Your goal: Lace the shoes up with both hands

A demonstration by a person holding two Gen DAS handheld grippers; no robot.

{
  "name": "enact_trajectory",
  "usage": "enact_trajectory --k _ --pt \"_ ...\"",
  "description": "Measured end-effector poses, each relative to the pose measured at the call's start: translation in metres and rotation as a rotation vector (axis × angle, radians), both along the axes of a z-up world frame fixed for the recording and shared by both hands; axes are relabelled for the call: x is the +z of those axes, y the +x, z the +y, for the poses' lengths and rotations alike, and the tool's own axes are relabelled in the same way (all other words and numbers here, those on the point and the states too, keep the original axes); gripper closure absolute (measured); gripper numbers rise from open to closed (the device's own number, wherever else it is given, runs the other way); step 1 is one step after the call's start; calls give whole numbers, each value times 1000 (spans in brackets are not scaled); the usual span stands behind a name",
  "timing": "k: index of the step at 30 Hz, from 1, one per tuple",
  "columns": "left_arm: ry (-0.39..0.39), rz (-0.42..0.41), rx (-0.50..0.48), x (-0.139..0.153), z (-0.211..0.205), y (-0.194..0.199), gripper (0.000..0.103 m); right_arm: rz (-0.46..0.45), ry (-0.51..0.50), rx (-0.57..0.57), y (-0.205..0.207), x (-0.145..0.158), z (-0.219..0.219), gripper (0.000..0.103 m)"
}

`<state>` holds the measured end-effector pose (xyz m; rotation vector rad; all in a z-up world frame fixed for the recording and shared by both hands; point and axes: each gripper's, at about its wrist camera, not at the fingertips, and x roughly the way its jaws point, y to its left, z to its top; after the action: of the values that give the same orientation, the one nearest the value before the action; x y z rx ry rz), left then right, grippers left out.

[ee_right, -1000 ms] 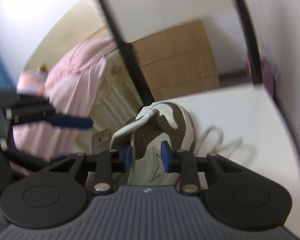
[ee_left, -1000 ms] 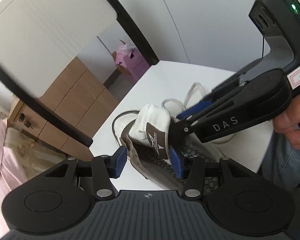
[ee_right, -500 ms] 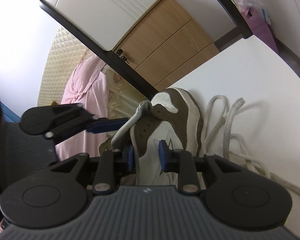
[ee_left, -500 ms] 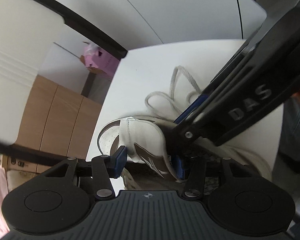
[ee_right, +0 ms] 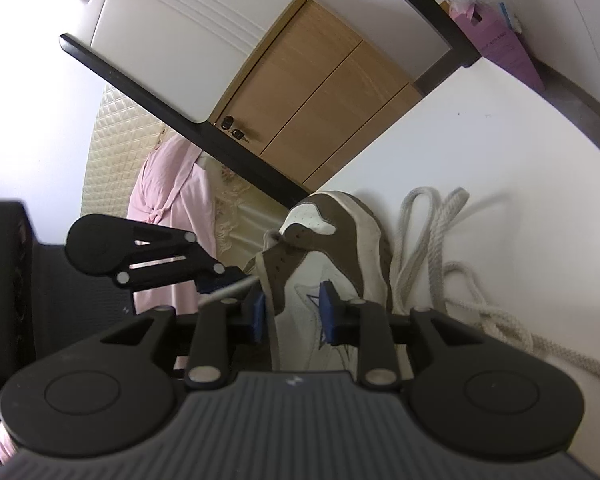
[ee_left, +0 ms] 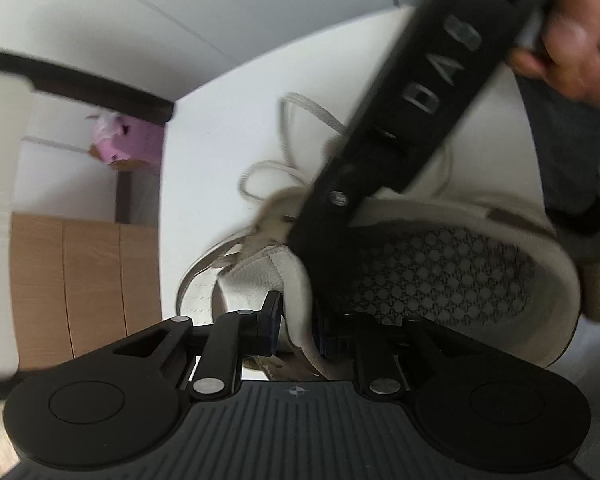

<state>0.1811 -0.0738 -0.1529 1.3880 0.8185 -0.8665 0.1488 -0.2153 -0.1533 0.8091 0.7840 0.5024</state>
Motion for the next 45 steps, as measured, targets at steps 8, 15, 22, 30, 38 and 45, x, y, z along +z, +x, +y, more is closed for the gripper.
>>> enact_trajectory --k 8,15,22,30,38,45 --pt "24 53 -27 -18 -5 15 82 15 9 -1 3 -3 -2 71" --pt "-74 45 75 -17 5 19 62 1 -33 24 8 0 2 69" --pt "-309 53 299 25 27 10 59 -29 -81 54 11 4 6 69" --pt "-800 -82 722 57 66 -36 59 -73 -169 70 0 14 10 67" --pt "-962 -169 963 45 79 -52 59 -100 -300 37 -16 26 17 39" --pt "-984 -166 989 21 87 -56 85 -102 -355 21 -21 29 32 17"
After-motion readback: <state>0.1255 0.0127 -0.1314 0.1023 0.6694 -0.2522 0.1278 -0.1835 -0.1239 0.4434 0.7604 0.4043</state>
